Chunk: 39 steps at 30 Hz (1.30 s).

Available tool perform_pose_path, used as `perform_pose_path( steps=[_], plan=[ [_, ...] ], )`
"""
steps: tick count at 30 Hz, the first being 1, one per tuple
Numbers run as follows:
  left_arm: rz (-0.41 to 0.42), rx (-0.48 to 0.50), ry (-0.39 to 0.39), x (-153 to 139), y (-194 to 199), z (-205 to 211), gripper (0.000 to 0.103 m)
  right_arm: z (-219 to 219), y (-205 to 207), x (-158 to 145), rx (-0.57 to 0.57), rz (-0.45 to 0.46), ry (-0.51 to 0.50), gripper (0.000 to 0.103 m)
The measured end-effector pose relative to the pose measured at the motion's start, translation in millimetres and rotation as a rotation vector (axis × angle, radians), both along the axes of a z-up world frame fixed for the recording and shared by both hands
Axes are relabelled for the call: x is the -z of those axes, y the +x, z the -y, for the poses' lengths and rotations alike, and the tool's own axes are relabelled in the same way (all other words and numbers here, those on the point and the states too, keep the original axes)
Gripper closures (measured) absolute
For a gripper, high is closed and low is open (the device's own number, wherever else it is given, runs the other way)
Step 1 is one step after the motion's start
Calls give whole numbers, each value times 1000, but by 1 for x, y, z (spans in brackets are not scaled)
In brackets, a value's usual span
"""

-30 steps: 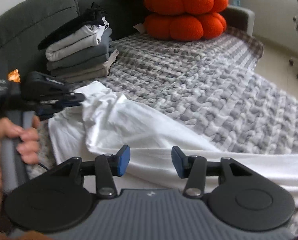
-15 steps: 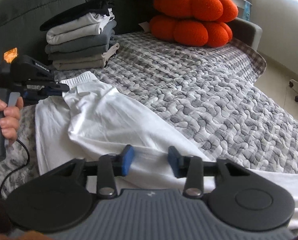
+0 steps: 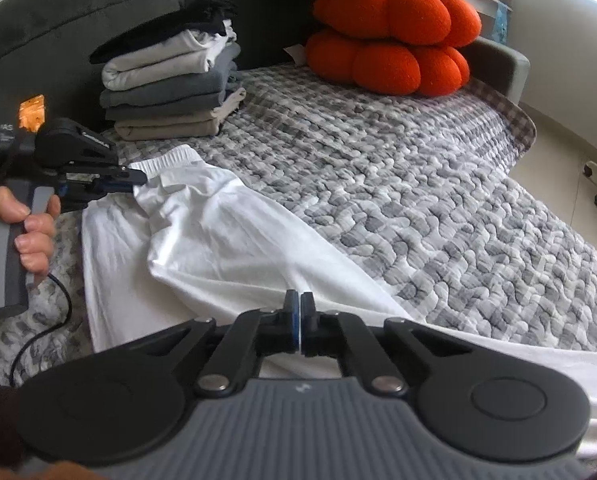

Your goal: Fold clothes

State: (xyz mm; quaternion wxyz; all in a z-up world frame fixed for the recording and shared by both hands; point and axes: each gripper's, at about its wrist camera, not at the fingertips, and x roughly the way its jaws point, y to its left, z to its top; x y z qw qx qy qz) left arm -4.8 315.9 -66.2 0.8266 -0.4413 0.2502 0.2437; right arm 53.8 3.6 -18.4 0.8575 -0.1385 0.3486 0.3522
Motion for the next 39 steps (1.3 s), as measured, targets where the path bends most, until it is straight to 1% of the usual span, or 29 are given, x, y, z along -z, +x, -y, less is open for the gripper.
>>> perform_pose_path(
  steps=[2,4,6,7,8,9,10,11,14,16,17,18,19,20,21,25,31,37,38,39],
  plan=[
    [1,-1,-1,0,0,0,97,1,-3,-2,0,13,4,103],
    [-1,-2,-1,0,0,0,97,2,-5,-1,-4,25,0,99],
    [-4,0,1,0,0,1,97,1,-5,1,-3,35,-11,88],
    [-4,1,3,0,0,1,97,-1,-5,3,-4,32,-22,86],
    [-4,1,4,0,1,2,97,-2,-4,4,-5,30,-32,80],
    [-5,2,5,0,1,2,97,-3,-4,6,-6,28,-34,66],
    [-6,3,6,0,1,2,97,-4,-4,6,-5,34,-32,59],
    [-6,4,7,0,1,2,97,-3,-3,7,-4,40,-29,56],
    [-9,6,7,1,2,2,96,-3,1,9,10,43,-20,56],
    [-10,7,8,1,2,2,96,-2,6,12,23,25,-8,57],
    [-11,8,8,1,2,2,97,-2,9,15,28,13,-5,65],
    [-11,9,9,1,2,3,96,-2,10,16,26,10,-7,77],
    [-11,10,9,2,3,3,96,-2,11,18,24,6,-9,79],
    [-10,9,9,2,3,2,96,-2,10,16,23,11,-9,85],
    [-9,8,8,2,2,2,97,-2,9,15,21,15,-8,94],
    [-3,6,1,4,1,0,97,2,3,9,18,29,-9,101],
    [19,4,-10,2,-3,-1,97,8,-8,-1,6,60,-18,103],
    [45,-4,-37,-2,-9,-6,97,12,-24,-13,-44,75,15,102],
    [48,-6,-43,-2,-10,-7,97,8,-26,-12,-58,76,14,99],
    [50,-9,-48,-3,-12,-7,97,4,-28,-11,-73,77,13,89]
  ],
)
